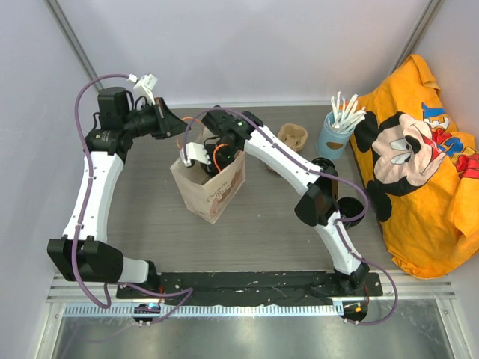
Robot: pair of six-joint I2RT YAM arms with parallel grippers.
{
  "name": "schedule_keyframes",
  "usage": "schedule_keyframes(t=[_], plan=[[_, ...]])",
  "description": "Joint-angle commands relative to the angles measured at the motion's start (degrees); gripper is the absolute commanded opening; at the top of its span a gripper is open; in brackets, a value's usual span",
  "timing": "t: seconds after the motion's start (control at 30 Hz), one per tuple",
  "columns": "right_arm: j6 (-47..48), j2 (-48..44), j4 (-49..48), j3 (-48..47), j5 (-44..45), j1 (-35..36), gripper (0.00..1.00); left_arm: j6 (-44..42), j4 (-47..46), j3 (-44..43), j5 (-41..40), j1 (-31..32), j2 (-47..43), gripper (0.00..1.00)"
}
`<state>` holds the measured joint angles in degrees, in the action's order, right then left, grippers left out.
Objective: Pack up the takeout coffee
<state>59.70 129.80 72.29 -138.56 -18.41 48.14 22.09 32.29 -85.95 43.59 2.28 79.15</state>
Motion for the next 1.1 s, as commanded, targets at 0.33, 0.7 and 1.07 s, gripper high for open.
schedule_keyframes(t=[0.33, 0.7, 1.07], plan=[[1.0, 1.2, 1.5, -1.2, 1.2, 0.6, 0.01, 0.0, 0.0, -2.3, 0.6, 0.1, 0.4, 0.05], [0.8, 0.9, 0.2, 0.4, 0.9, 0.6, 0.01, -0.2, 0.1, -2.2, 0.4, 0.1, 0.2, 0.05], [0.9, 1.0, 0.0, 0.9, 0.3, 0.4, 0.01, -0.6, 0.4, -2.2, 0.1, 0.0, -0.1, 0.05]])
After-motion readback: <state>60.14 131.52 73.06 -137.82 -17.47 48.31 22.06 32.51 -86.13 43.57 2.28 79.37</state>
